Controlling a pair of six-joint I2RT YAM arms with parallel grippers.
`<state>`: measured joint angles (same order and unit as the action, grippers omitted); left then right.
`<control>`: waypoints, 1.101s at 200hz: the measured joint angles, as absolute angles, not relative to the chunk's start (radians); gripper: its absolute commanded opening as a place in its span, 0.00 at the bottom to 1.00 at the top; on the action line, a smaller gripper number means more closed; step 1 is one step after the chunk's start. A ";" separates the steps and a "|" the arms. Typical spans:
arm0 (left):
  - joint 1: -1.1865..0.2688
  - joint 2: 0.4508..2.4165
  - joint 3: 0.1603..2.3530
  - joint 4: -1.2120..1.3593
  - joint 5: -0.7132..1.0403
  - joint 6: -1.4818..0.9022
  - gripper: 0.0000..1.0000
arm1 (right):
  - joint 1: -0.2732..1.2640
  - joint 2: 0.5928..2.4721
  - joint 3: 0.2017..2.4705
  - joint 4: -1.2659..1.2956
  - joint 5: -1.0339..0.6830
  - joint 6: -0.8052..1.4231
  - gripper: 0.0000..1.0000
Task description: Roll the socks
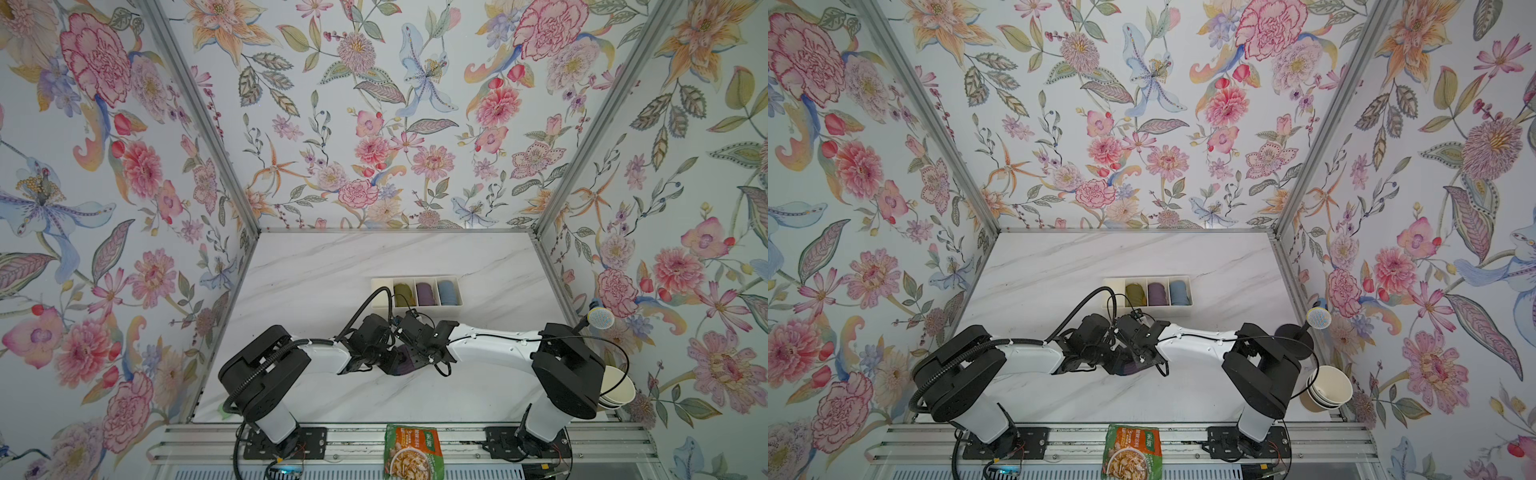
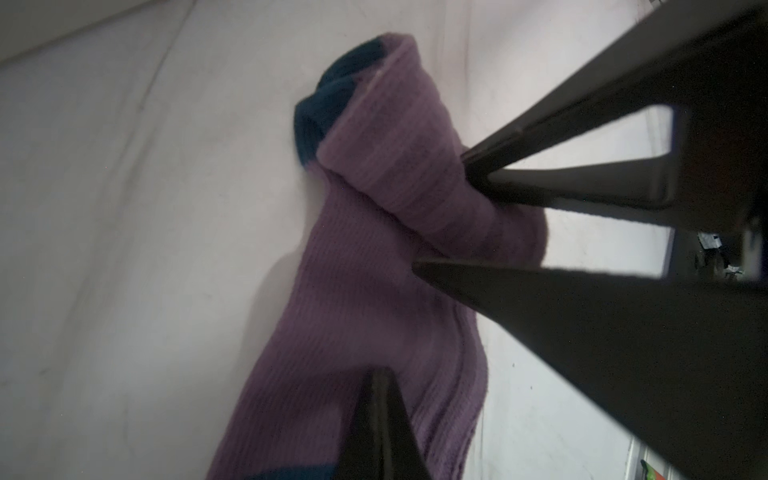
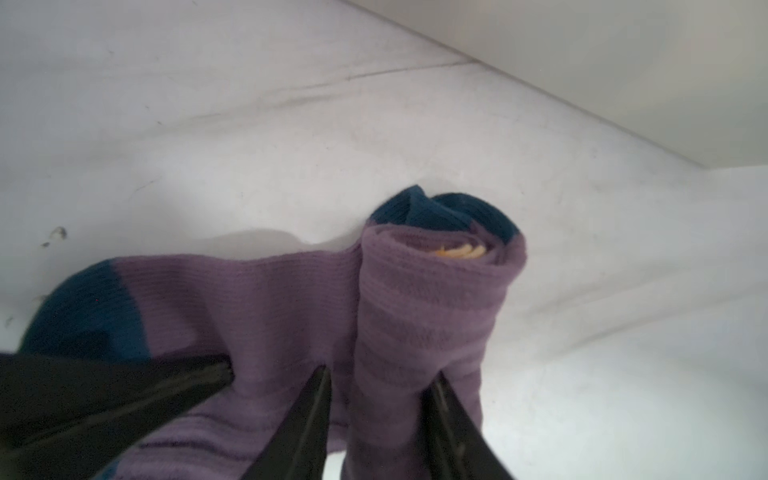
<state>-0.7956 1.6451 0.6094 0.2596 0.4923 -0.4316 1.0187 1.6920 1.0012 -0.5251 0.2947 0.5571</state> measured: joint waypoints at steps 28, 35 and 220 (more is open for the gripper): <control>-0.789 1.644 0.616 0.244 0.495 -0.427 0.00 | 1.007 1.676 0.979 -0.488 0.259 0.551 0.43; -0.788 1.644 0.618 0.237 0.495 -0.426 0.00 | 1.004 1.670 0.971 -0.476 0.249 0.549 0.43; -0.738 1.531 0.697 0.131 0.495 -0.409 0.00 | 0.907 1.571 0.810 -0.203 -0.020 0.535 0.44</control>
<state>-0.7376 1.5314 0.6971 0.1310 0.4953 -0.4091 0.9070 1.5711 0.8097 -0.2031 -0.0204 0.5346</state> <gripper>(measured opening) 0.048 0.447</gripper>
